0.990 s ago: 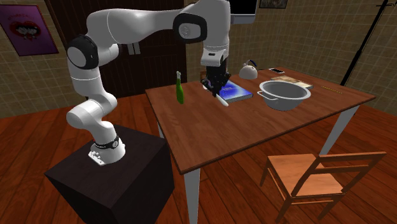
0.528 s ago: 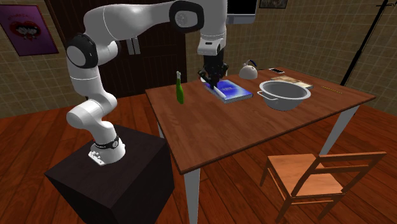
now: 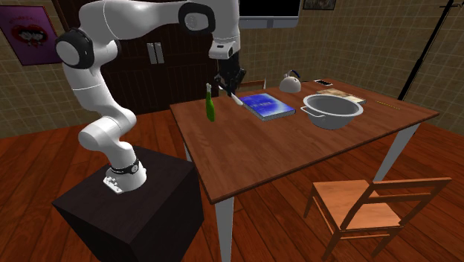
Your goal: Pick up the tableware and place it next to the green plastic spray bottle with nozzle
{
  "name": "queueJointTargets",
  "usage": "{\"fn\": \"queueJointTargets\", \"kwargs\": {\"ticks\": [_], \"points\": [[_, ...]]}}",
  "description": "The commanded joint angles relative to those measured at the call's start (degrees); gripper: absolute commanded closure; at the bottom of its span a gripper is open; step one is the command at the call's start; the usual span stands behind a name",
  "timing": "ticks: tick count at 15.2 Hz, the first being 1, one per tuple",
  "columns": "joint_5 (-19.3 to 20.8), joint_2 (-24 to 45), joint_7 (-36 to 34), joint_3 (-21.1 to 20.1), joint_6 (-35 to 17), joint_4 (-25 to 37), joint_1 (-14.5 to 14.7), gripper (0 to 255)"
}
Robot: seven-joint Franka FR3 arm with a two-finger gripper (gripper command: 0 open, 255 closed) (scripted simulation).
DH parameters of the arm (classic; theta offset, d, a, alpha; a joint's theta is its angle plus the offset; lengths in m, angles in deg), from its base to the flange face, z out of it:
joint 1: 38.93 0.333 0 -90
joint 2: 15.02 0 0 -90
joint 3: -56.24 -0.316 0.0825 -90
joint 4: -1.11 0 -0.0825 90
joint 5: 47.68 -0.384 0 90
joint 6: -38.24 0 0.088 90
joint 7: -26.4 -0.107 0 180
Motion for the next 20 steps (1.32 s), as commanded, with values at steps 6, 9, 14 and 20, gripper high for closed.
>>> {"fn": "queueJointTargets", "kwargs": {"ticks": [6,9,14,20], "points": [[-2.6,-11.7,-5.4,-3.3,-1.8,-12.0,2.8,255],[-3.9,-16.0,-8.0,-4.9,-1.9,-15.8,4.1,255],[-6.5,-22.6,-12.6,-7.9,-1.8,-20.8,6.5,255],[-9.8,-29.0,-18.9,-12.1,-1.1,-24.5,9.4,255]]}}
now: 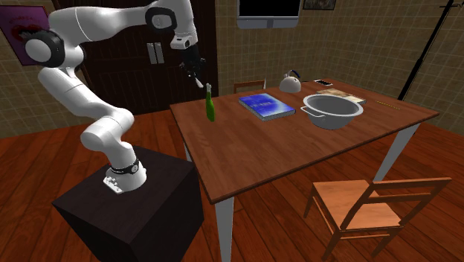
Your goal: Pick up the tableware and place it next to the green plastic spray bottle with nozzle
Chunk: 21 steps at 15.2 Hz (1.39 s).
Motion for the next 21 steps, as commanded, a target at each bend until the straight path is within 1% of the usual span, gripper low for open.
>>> {"fn": "queueJointTargets", "kwargs": {"ticks": [1,6,12,19,21], "points": [[-1.3,-2.0,-2.4,-1.6,0.2,-1.1,1.0,255],[-4.3,-5.9,-8.2,-5.8,0.9,-2.1,3.4,255],[-7.9,-8.7,-15.8,-11.5,1.5,-1.2,5.7,255],[-11.6,-9.6,-25.2,-19.2,1.7,2.5,7.1,255],[-11.9,-9.9,-25.3,-19.6,1.1,1.8,7.2,255]]}}
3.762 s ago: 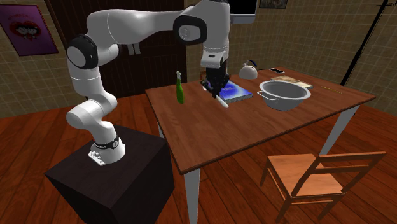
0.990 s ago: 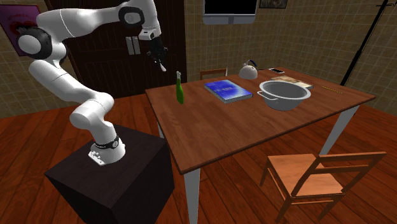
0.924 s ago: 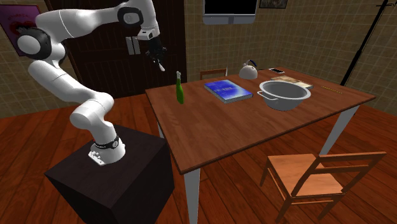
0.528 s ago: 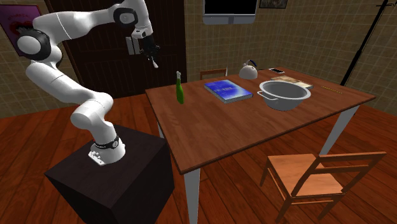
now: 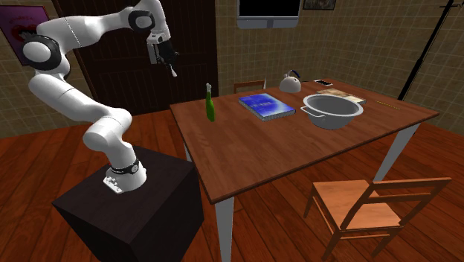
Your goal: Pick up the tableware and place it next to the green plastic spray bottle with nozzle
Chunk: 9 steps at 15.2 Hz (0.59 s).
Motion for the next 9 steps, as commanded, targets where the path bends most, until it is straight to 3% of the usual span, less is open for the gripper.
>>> {"fn": "queueJointTargets", "kwargs": {"ticks": [1,9], "points": [[-0.5,-0.6,-0.1,-0.5,-0.8,-1.2,0.4,255],[-2.5,-2.6,1.2,-2.1,-5.8,-8.1,1.4,255]]}}
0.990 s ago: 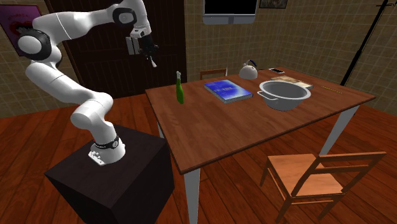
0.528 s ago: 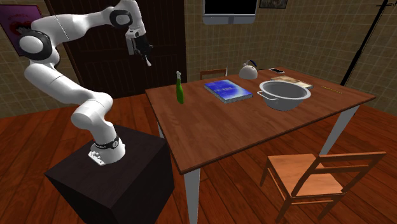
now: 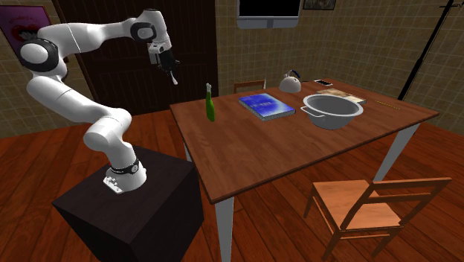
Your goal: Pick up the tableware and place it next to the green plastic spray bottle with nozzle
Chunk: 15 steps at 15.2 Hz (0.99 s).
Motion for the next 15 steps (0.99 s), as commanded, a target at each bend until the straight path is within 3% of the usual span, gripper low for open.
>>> {"fn": "queueJointTargets", "kwargs": {"ticks": [1,15], "points": [[-0.5,-0.4,0.3,-0.5,-1.2,-1.5,0.2,255],[-4.7,-1.8,2.5,-4.9,-10.3,-11.7,1.6,255]]}}
